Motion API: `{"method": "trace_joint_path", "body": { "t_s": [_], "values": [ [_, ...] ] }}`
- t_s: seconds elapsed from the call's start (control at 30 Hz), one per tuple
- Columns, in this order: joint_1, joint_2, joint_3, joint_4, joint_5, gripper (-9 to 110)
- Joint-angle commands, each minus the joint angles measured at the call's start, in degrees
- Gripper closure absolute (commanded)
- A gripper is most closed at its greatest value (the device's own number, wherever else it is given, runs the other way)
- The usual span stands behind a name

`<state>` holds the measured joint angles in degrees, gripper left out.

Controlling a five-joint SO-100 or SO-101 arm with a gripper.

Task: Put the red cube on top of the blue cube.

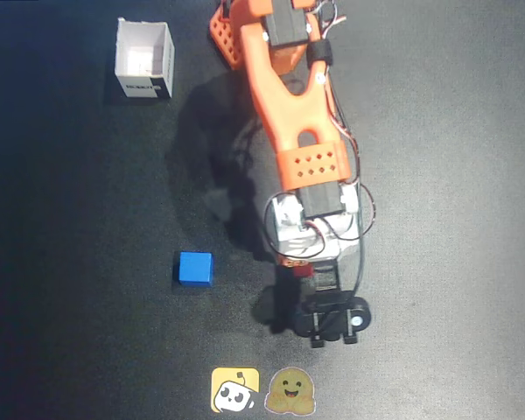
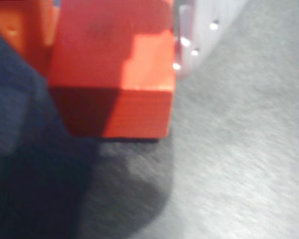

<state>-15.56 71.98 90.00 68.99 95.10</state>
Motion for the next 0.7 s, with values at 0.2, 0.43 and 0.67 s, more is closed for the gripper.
{"method": "trace_joint_path", "body": {
  "t_s": [0.2,0.43,0.67],
  "values": [
    [3.8,9.6,-3.1,3.3,0.1,97],
    [8.5,14.4,-1.6,7.2,0.1,97],
    [13.8,18.3,1.8,8.4,0.1,97]
  ]
}}
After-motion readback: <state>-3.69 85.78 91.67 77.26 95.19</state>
